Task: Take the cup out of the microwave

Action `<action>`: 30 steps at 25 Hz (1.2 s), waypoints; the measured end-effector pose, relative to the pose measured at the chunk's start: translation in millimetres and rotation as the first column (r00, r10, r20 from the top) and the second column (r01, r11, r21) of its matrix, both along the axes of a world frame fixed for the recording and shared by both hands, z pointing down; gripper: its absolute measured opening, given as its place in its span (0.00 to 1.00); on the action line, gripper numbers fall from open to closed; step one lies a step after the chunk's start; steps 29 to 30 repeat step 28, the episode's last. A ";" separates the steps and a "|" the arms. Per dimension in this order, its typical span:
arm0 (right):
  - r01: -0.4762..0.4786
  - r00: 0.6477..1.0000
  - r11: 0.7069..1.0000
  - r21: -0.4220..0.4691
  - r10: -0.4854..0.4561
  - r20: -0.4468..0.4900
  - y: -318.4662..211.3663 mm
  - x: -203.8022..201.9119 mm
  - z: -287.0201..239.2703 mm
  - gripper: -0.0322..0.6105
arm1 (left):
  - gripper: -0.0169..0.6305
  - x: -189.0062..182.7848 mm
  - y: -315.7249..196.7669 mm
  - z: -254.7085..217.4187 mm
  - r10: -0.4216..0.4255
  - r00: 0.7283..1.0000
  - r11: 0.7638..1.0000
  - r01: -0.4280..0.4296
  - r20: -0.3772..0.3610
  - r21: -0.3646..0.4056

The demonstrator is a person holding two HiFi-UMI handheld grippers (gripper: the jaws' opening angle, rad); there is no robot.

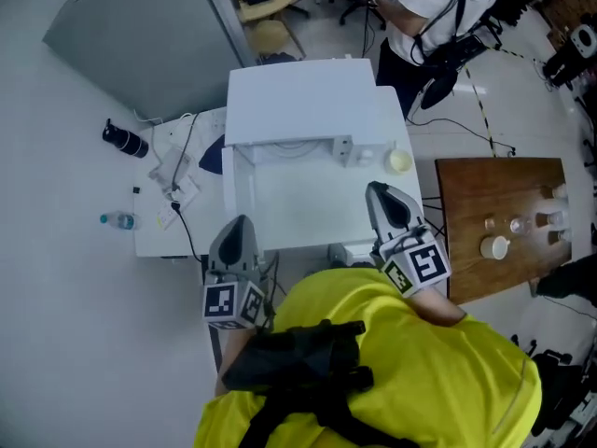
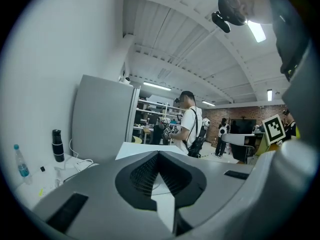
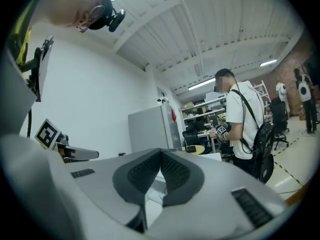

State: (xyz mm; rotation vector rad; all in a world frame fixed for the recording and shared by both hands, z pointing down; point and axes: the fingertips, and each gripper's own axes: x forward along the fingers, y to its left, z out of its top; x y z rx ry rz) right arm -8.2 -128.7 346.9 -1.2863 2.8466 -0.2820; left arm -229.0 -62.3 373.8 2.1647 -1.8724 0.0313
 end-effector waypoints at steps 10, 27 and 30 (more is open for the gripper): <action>0.058 0.998 0.998 -0.008 -0.058 0.005 15.3 -20.2 -1.3 0.05 | 0.02 -11.9 21.5 -2.1 -0.031 0.999 0.999 0.032 -0.016 0.019; 0.033 0.999 0.999 -0.038 -0.033 0.003 55.9 -22.6 15.1 0.05 | 0.02 -16.1 58.5 5.2 -0.024 0.999 0.999 0.024 -0.028 0.027; 0.034 0.999 0.999 -0.040 -0.034 0.001 56.6 -22.0 17.8 0.05 | 0.02 -15.8 58.7 5.9 -0.025 0.999 0.999 0.026 -0.029 0.033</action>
